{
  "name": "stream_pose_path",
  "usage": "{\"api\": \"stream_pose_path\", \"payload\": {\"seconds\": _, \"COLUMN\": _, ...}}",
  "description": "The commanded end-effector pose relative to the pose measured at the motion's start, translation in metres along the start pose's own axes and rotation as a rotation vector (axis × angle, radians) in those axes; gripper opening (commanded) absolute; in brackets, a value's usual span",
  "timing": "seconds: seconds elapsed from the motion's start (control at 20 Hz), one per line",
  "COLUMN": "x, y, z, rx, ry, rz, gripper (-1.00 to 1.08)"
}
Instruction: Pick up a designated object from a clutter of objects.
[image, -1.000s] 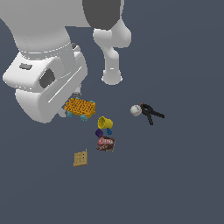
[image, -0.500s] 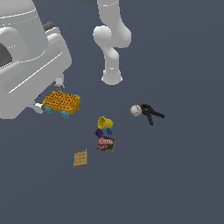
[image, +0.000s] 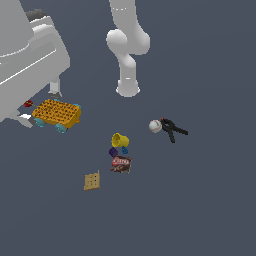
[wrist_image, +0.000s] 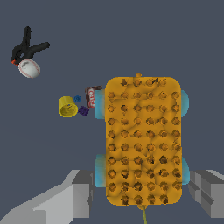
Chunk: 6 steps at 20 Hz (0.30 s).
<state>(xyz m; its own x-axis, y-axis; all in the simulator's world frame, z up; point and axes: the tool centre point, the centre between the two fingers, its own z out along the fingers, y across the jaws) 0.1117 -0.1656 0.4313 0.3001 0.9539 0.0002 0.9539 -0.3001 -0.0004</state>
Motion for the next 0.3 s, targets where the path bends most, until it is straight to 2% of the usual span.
{"api": "stream_pose_path", "payload": {"seconds": 0.0, "x": -0.0012, "y": 0.0021, "z": -0.0035, "rx": -0.001, "ry": 0.0, "rz": 0.0, "gripper": -1.0}}
{"api": "stream_pose_path", "payload": {"seconds": 0.25, "x": -0.0021, "y": 0.0035, "z": -0.0055, "rx": -0.001, "ry": 0.0, "rz": 0.0, "gripper": -1.0}}
